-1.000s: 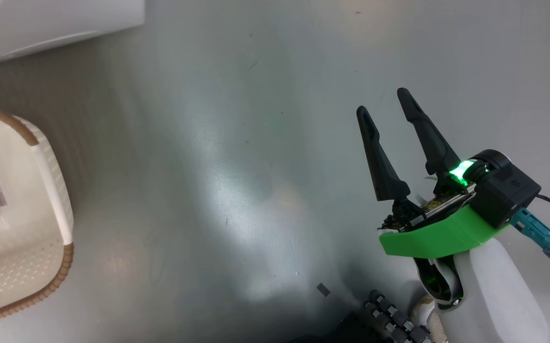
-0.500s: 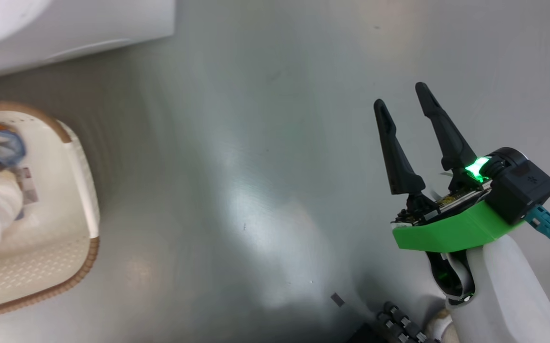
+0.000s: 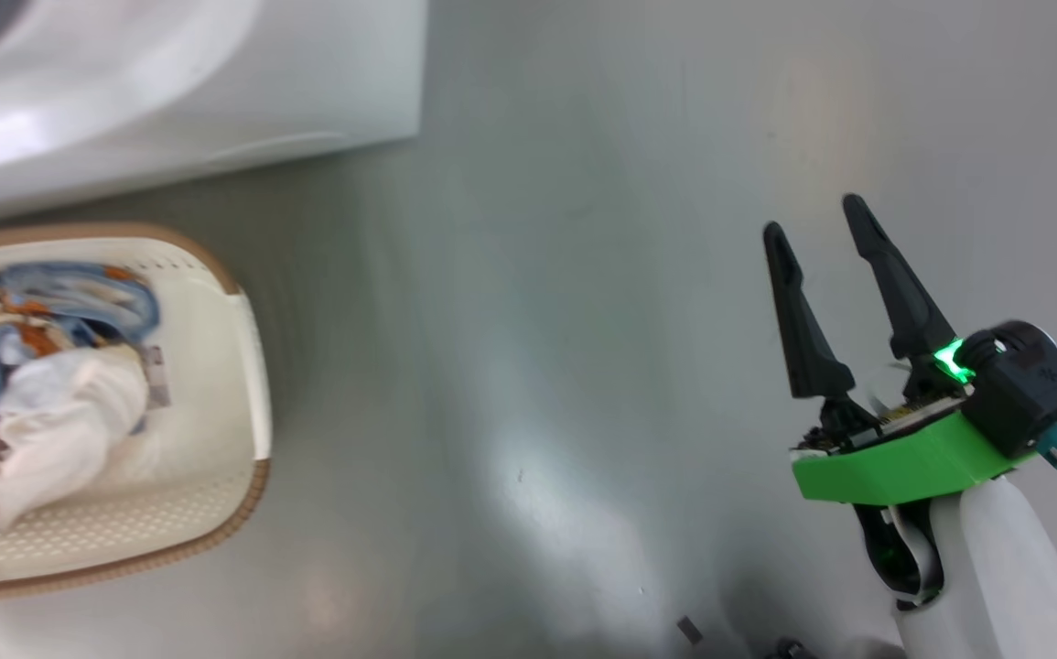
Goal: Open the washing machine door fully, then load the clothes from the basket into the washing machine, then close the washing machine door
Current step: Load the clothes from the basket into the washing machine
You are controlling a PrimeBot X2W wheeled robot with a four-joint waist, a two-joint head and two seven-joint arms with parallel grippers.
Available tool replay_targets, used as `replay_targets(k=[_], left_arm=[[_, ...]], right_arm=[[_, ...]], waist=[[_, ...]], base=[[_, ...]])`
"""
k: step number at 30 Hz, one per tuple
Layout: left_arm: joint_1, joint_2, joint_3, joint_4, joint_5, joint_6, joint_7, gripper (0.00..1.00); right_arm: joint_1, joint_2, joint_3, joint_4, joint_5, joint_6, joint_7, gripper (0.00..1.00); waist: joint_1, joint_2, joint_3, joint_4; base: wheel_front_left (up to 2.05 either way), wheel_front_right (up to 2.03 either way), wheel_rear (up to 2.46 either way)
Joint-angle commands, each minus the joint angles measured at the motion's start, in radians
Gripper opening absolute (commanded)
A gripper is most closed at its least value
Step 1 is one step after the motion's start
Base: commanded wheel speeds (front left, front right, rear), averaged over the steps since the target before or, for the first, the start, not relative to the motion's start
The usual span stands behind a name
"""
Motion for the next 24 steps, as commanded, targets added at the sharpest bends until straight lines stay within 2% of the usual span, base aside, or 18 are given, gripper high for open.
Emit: replay_targets(k=[1, 8, 14, 18, 24], left_arm=[[0.065, 0.056, 0.037, -0.062, -0.015, 0.017, -0.016, 1.00], [0.355, 0.033, 0.081, -0.323, -0.036, 0.096, -0.051, 1.00], [0.589, -0.015, 0.076, -0.519, -0.028, 0.161, -0.065, 1.00], [0.693, -0.053, 0.048, -0.595, -0.022, 0.183, -0.069, 1.00], [0.811, -0.102, 0.000, -0.637, 0.002, 0.215, -0.074, 1.00]], right_arm=[[0.046, -0.006, 0.012, -0.024, -0.004, 0.006, -0.005, 1.00], [0.090, -0.020, -0.014, -0.025, -0.022, 0.006, -0.005, 1.00], [0.126, -0.027, -0.038, -0.018, -0.032, 0.006, -0.005, 1.00], [0.152, -0.034, -0.058, -0.017, -0.040, 0.006, -0.005, 1.00], [0.180, -0.037, -0.063, -0.010, -0.049, 0.006, -0.005, 1.00]], waist=[[0.0001, 0.0000, -0.057, 0.039], [0.0001, 0.0000, -0.131, 0.073], [0.0001, 0.0000, -0.197, 0.098], [0.0001, 0.0000, -0.237, 0.121], [0.0001, 0.0000, -0.299, 0.140]], base=[[0.00, 0.00, 0.00], [0.00, 0.00, 0.00], [0.00, 0.00, 0.00], [0.00, 0.00, 0.00], [0.00, 0.00, 0.00]])
